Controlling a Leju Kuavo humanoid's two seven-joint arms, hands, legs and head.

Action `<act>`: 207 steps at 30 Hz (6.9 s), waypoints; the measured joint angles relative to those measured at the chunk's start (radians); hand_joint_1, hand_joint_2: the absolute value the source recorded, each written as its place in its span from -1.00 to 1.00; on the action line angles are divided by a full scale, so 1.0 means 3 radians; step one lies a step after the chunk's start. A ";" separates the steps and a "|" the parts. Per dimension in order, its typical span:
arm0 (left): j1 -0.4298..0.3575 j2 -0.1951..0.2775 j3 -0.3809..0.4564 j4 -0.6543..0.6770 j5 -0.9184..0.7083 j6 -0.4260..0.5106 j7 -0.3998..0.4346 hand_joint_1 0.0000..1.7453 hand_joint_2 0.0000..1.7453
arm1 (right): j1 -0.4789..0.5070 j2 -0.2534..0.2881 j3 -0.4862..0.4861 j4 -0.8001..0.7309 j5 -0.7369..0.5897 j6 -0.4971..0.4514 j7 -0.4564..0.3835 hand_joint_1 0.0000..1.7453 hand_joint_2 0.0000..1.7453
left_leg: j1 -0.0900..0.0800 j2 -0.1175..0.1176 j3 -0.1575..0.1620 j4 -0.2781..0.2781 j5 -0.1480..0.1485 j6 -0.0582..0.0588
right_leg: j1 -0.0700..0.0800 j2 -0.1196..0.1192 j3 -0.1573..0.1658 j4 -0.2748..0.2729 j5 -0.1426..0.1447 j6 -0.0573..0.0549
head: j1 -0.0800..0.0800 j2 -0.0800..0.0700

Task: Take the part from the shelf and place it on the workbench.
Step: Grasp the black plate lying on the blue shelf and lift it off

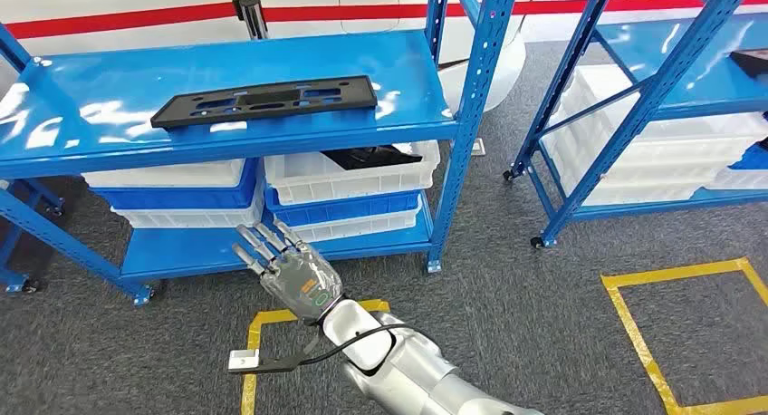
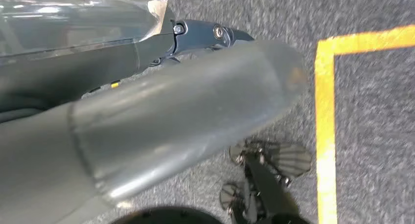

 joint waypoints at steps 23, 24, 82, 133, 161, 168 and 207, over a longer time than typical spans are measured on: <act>0.0007 -0.0003 0.0022 0.0000 0.0019 0.0041 -0.0034 -1.00 -1.00 | 0.0088 0.0052 -0.0108 0.0136 -0.0249 -0.0288 -0.0350 -1.00 -1.00 | 0.0043 -0.0015 -0.0336 0.0540 -0.0085 -0.0167 | -0.0066 0.0026 0.0158 -0.0263 0.0123 -0.0062 | -0.0016 0.0000; 0.0005 -0.0003 0.0029 0.0000 0.0020 0.0053 -0.0044 -1.00 -1.00 | 0.0088 0.0056 -0.0111 0.0136 -0.0251 -0.0291 -0.0360 -1.00 -1.00 | 0.0034 -0.0016 -0.0259 0.0343 0.0003 -0.0150 | -0.0055 0.0030 0.0174 -0.0263 0.0106 -0.0046 | -0.0016 0.0000; -0.0008 0.0002 0.0080 -0.0001 0.0024 0.0251 -0.0103 -1.00 -1.00 | 0.0200 0.0057 -0.0271 0.0139 -0.0146 -0.0332 -0.0386 -1.00 0.00 | 0.0002 -0.0170 -0.0082 0.0059 0.0036 -0.0021 | -0.0010 -0.0048 -0.0208 0.0426 -0.0150 0.0055 | -0.0028 0.0000; 0.0004 0.0007 0.0130 -0.0001 -0.0030 0.0182 -0.0101 -1.00 -1.00 | 0.0097 -0.0204 -0.0704 0.0085 0.0200 -0.0202 0.0854 -1.00 1.00 | 0.0032 -0.0184 0.0064 0.0048 -0.0137 -0.0143 | -0.0091 0.0010 0.0017 -0.0267 0.0232 0.0078 | -0.0022 0.0001; -0.0007 -0.0015 0.0132 0.0000 -0.0021 0.0222 -0.0116 -1.00 -1.00 | 0.0166 -0.0148 -0.0731 0.0003 0.0200 -0.0265 0.0668 -1.00 1.00 | -0.0034 -0.0096 0.0038 0.0071 -0.0090 -0.0041 | -0.0014 -0.0040 -0.0048 -0.0178 0.0217 0.0080 | -0.0023 0.0000; -0.0006 -0.0024 0.0134 0.0002 -0.0022 0.0229 -0.0123 -1.00 -1.00 | 0.0153 -0.0145 -0.0699 -0.0038 0.0201 -0.0276 0.0763 -1.00 1.00 | 0.0007 -0.0053 -0.0104 0.0450 -0.0336 -0.0158 | -0.0051 -0.0036 0.0082 -0.0326 0.0247 -0.0075 | -0.0039 0.0001; 0.0004 0.0038 0.0030 0.0001 -0.0312 -0.0014 -0.0171 -1.00 -1.00 | 0.0289 -0.1034 -0.0986 -0.0760 0.0203 -0.0235 0.1663 -1.00 1.00 | 0.0027 -0.0003 -0.0138 0.0217 -0.0024 -0.0164 | -0.0024 -0.0025 0.0154 -0.0313 0.0170 -0.0019 | -0.0038 0.0001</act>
